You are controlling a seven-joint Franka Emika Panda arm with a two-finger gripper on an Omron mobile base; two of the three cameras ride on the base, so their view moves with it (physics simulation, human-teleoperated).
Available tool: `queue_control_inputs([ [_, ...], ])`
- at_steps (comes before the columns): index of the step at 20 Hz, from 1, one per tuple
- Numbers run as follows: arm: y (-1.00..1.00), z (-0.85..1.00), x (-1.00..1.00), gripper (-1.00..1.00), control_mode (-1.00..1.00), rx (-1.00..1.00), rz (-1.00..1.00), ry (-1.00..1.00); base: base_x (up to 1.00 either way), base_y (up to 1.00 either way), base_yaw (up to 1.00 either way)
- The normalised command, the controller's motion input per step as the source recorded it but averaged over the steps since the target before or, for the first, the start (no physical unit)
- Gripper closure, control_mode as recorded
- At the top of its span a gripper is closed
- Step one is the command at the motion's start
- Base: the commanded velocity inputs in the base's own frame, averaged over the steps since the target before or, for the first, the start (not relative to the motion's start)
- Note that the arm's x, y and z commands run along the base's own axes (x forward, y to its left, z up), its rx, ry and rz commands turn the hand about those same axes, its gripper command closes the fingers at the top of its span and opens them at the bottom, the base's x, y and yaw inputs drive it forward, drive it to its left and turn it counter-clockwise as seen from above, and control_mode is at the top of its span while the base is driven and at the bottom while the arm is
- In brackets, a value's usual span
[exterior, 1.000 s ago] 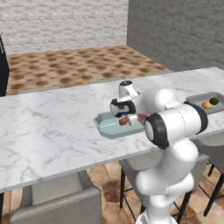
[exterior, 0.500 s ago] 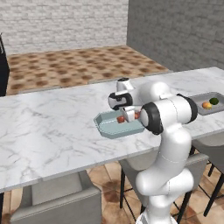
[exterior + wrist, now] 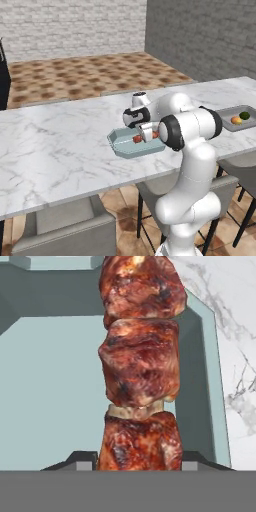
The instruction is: Place the cold items (mango and lime) from the fridge in one tupperware on the dining counter. Place the warm items (hot dog and kebab skewer) in the stove area in another tupperware.
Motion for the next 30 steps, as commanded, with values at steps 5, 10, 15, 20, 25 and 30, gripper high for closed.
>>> queue_control_inputs([
  [5, 0.0, -0.27, 0.0, 1.0, -1.0, 0.0, 0.0, 0.0, 0.0, 0.0, 0.0],
  [10, 0.02, -0.27, 0.0, 1.0, -1.0, 0.0, 0.0, -0.01, 0.0, 0.0, 0.0],
  [15, 0.02, -0.24, 0.0, -1.0, -1.0, 0.02, 0.0, -0.02, 0.0, 0.0, 0.0],
  [20, 0.0, -0.07, -0.04, -1.0, -1.0, 0.03, 0.0, -0.22, 0.0, 0.0, 0.0],
  [25, 0.0, 0.02, -0.23, -1.0, -1.0, 0.0, 0.0, -0.46, 0.0, 0.0, 0.0],
  [30, 0.0, 0.23, -0.37, -1.0, -1.0, 0.01, 0.0, -0.31, 0.0, 0.0, 0.0],
])
